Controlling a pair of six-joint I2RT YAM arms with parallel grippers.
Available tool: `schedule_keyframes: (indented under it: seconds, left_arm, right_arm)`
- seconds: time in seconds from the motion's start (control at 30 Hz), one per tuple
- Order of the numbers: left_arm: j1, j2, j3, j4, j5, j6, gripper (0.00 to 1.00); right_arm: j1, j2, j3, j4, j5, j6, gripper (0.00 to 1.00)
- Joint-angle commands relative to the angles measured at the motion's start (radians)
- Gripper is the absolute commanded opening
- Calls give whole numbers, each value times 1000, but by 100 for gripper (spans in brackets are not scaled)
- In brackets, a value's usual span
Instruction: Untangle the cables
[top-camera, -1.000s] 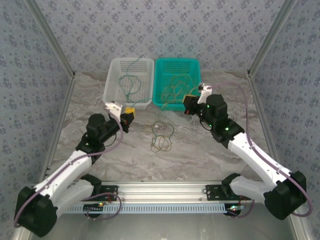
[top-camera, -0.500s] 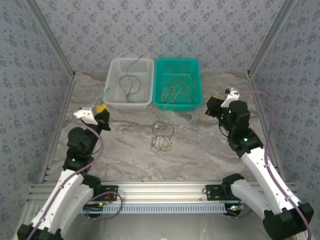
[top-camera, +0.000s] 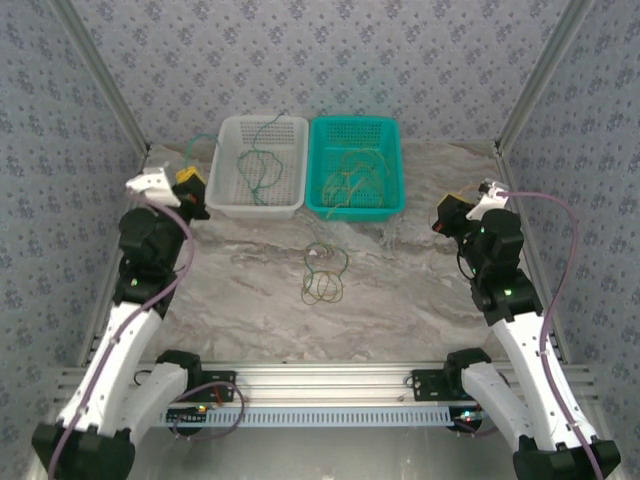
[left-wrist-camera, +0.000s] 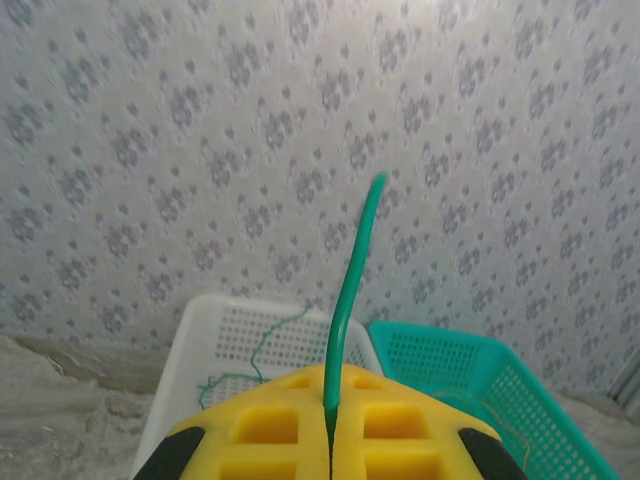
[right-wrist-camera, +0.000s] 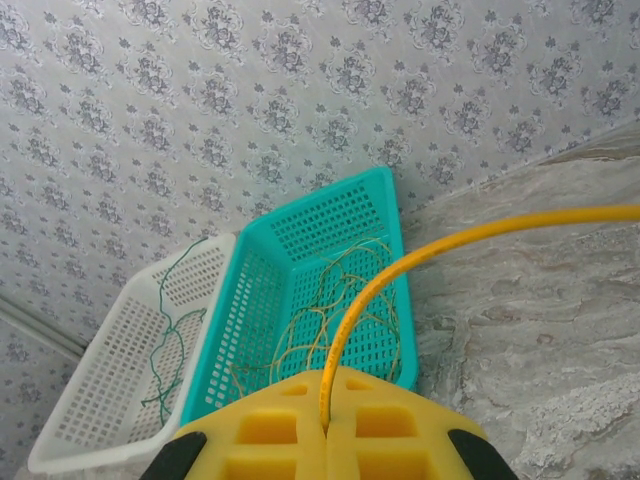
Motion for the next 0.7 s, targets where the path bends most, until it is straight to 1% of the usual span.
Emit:
schedule_keyframes:
  seconds: [0.0,0.07,0.23,0.4,0.5,0.67]
  left_arm:
    - [9,118,82,-35,17,34,0]
    - [12,196,131,-49,-10,34,0]
    - [15,373,208,-7,-4,59,0]
    - [18,581,341,-73,-18,78,0]
    - [19,700,400,-72,-6,81,0]
    - [19,884,512,-118,-30,52,0]
  right_arm:
    - [-3,-18,15,-8,-2,0,0]
    - [-3,-26,19,-10,4,-8,0]
    - [-1,-34,25,-15,5,-15,0]
    - [-2,-37,28,-7,-3,-30,0]
    - [0,-31,27,7,-5,-39,0]
    - [1,-35,-10,69,-22,-72,0]
